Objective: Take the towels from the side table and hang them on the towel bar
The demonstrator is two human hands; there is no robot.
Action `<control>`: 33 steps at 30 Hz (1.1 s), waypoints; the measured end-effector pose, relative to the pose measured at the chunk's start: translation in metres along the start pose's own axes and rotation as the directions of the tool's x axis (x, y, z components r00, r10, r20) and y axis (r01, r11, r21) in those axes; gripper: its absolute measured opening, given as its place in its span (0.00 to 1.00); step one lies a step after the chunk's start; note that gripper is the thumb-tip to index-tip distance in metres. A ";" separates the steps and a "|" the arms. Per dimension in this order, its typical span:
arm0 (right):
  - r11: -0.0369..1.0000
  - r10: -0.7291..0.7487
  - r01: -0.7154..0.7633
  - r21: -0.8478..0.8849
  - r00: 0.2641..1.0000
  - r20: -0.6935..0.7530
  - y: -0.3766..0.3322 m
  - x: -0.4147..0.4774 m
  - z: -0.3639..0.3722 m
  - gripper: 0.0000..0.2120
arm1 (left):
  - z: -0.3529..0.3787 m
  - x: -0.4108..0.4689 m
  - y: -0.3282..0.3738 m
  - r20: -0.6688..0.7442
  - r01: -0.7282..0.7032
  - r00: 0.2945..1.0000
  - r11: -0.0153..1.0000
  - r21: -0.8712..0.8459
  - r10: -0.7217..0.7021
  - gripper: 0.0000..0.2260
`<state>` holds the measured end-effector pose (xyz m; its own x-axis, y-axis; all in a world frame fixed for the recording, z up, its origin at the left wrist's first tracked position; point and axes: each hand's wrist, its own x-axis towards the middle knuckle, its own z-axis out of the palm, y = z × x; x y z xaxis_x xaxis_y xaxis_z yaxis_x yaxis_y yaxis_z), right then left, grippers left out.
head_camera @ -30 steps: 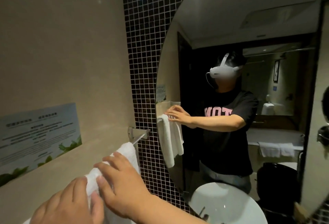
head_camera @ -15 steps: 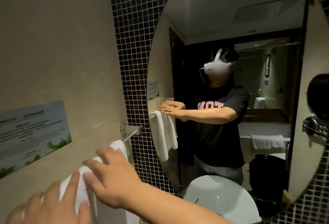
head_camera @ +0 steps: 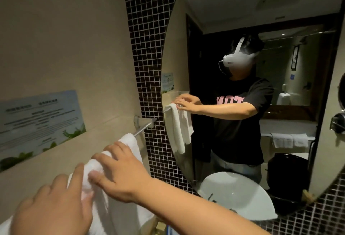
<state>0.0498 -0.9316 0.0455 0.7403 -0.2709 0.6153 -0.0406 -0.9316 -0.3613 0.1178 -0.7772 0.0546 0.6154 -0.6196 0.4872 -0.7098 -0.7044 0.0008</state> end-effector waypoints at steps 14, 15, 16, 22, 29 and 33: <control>0.990 -0.070 0.054 -0.132 0.990 -0.125 0.019 0.008 0.021 0.26 | 0.003 -0.012 -0.003 -0.219 0.008 0.976 1.000 -0.021 -0.013 0.20; 0.992 -0.061 0.047 -0.121 0.991 -0.119 0.019 0.007 0.021 0.26 | -0.001 -0.013 0.001 -0.233 0.011 0.972 1.000 -0.010 -0.013 0.21; 0.993 -0.056 0.044 -0.111 0.992 -0.110 0.018 0.006 0.022 0.26 | -0.005 -0.014 0.003 -0.247 0.015 0.969 1.000 0.002 -0.014 0.21; 0.996 0.017 -0.009 -0.092 0.996 0.082 0.007 -0.002 -0.008 0.27 | -0.019 -0.006 0.011 -0.099 0.031 0.995 0.990 0.141 -0.017 0.11; 0.963 0.169 -0.127 -0.237 0.972 0.166 0.005 -0.022 -0.050 0.26 | -0.028 0.017 0.043 -0.063 -0.101 0.992 0.991 0.093 0.107 0.19; 0.895 0.330 -0.267 -0.358 0.936 0.126 0.018 -0.056 -0.089 0.26 | -0.023 0.019 0.092 -0.116 -0.319 0.945 0.938 -0.135 0.305 0.21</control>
